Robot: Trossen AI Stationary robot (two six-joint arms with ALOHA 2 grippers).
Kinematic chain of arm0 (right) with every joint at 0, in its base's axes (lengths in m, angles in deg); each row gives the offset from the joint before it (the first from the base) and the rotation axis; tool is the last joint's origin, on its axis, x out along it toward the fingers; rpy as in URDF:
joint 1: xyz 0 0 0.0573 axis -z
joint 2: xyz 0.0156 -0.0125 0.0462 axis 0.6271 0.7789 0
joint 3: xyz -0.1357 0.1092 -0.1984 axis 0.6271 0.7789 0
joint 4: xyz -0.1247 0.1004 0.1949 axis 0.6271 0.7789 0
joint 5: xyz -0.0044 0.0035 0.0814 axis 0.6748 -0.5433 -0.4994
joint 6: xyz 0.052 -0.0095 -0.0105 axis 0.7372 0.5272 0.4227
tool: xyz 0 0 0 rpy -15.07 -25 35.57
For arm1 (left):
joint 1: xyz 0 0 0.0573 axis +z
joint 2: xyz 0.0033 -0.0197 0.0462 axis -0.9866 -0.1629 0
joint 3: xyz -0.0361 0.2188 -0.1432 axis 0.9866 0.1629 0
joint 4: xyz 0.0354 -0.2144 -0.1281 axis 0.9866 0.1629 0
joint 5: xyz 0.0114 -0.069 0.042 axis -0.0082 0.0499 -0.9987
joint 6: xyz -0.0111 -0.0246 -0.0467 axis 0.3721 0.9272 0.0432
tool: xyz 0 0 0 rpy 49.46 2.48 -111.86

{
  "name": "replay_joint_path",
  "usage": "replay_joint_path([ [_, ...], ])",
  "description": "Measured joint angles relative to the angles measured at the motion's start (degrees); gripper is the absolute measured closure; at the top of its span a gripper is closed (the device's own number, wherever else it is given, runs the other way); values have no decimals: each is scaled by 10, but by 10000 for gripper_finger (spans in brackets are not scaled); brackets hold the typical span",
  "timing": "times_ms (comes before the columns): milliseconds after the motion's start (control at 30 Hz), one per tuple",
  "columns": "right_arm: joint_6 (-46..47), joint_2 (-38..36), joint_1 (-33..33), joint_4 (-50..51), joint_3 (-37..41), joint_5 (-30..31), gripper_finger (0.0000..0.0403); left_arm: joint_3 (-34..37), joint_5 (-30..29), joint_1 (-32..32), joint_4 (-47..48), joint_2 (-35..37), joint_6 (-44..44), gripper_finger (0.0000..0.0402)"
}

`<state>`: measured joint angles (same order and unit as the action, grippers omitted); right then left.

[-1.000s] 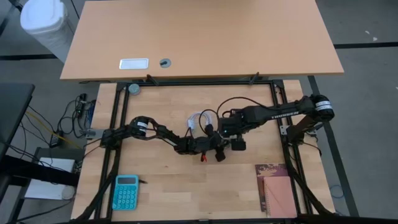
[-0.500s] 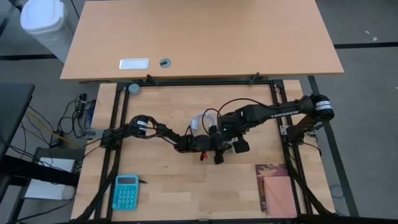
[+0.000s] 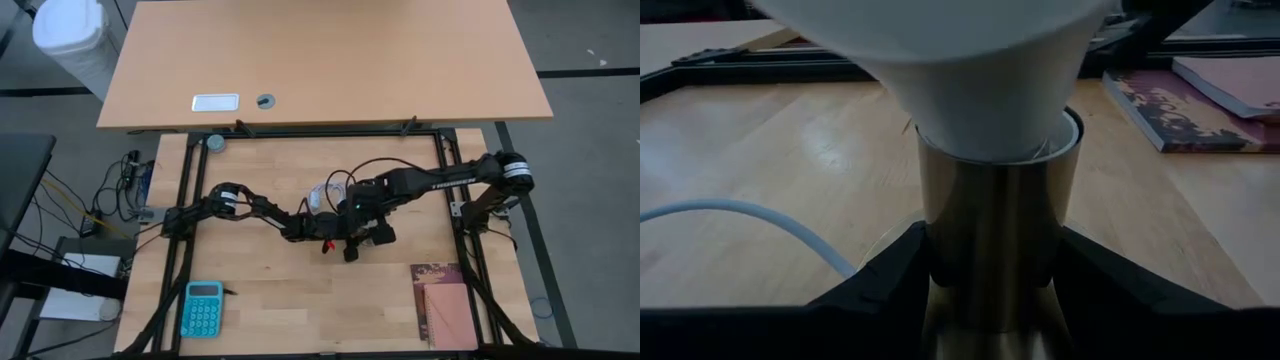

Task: Screw lightbulb
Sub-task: Insert the white lightbulb into the lamp socket

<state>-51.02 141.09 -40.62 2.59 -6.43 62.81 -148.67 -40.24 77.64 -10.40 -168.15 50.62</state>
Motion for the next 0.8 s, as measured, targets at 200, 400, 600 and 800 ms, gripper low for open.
replay_joint_path([
  [200, 9, 35, -1, 0, -6, 1, 67, 0, 0, 0, 0, 0, 6, 208],
  [400, 19, 33, -1, -4, -11, 8, 75, 0, 2, 0, -2, -1, 6, 208],
  [600, 15, 33, -1, -11, -12, 9, 103, 1, 4, 0, -6, -1, 6, 208],
  [800, 15, 33, -1, -14, -12, 9, 127, 1, 7, 0, -11, -2, 6, 208],
])
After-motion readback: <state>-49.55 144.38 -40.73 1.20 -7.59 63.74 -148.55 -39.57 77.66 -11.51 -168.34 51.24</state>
